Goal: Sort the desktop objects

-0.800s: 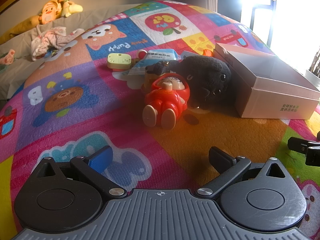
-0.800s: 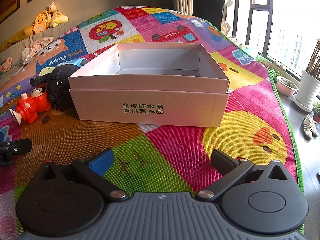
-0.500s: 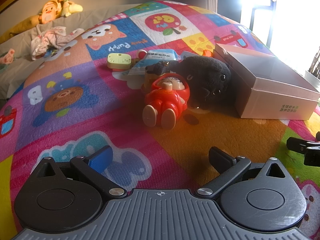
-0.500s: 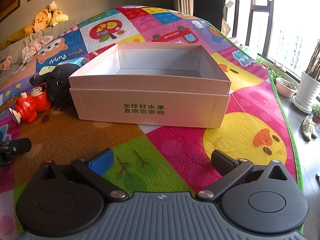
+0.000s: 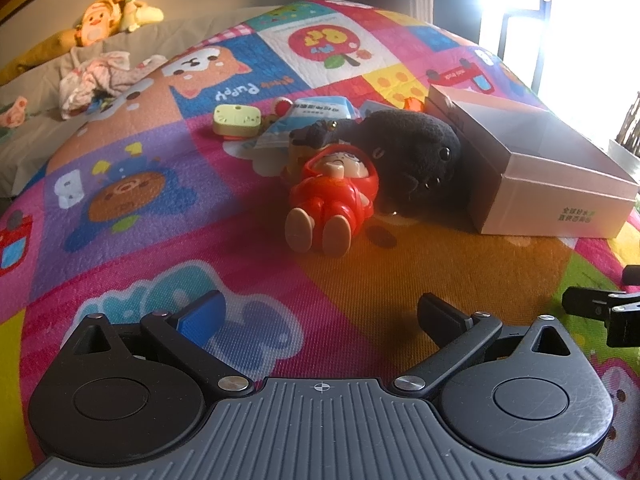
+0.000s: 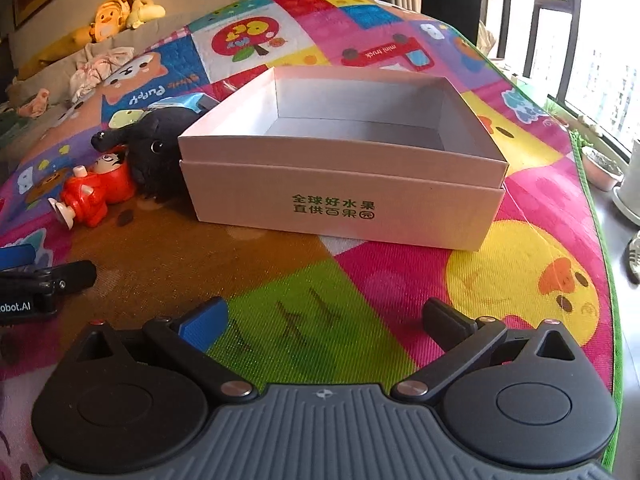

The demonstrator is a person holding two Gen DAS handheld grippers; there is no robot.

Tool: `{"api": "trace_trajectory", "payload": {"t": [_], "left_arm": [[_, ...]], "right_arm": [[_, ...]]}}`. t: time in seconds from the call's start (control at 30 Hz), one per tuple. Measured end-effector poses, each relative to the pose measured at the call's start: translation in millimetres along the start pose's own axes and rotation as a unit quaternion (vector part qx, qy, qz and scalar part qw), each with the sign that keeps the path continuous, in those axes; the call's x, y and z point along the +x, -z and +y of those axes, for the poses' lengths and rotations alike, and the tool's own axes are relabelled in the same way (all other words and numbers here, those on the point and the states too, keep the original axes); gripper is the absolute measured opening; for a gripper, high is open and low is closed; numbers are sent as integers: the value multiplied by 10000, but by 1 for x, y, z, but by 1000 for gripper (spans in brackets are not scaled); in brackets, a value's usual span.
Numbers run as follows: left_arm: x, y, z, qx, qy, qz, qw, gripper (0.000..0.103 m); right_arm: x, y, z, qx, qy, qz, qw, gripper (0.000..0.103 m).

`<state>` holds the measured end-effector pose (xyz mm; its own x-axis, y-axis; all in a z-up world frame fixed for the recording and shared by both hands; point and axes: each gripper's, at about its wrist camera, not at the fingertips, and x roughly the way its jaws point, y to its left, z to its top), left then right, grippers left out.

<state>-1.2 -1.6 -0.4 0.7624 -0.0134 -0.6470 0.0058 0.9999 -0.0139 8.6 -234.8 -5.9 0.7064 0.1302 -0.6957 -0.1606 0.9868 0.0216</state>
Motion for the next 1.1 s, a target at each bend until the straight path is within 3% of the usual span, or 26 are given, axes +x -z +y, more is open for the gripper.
{"api": "trace_trajectory", "payload": {"t": [0.3, 0.5, 0.63, 0.77, 0.8, 0.83, 0.93, 1.0, 1.1], "left_arm": [[1, -4, 3, 190, 133, 232, 9995, 103], [0, -11, 3, 186, 458, 75, 9987, 103], [6, -32, -1, 283, 153, -354, 9989, 103], [22, -48, 4, 159, -7, -458, 9988, 102], [25, -49, 4, 152, -34, -476, 9987, 97], [28, -49, 6, 150, -44, -450, 9989, 81], [32, -46, 15, 30, 190, -287, 9994, 56], [25, -41, 23, -54, 190, -344, 9992, 56], [6, -29, 38, -120, -26, -476, 9988, 56]], "right_arm": [[-1, 4, 1, 5, 79, -34, 10000, 103], [-2, 4, 2, -3, 88, -84, 9999, 103], [-2, 4, 1, 17, 65, -81, 9999, 103], [-2, 3, 1, -19, 76, -59, 10000, 103], [-1, 3, 1, -30, 80, -55, 9999, 103], [-2, 3, 1, -32, 77, -62, 9999, 103], [-3, 3, 2, -76, 21, -77, 9999, 103], [-6, 3, 7, -298, -131, -118, 9994, 103], [-23, 3, 29, -1038, -97, -636, 9925, 103]]}}
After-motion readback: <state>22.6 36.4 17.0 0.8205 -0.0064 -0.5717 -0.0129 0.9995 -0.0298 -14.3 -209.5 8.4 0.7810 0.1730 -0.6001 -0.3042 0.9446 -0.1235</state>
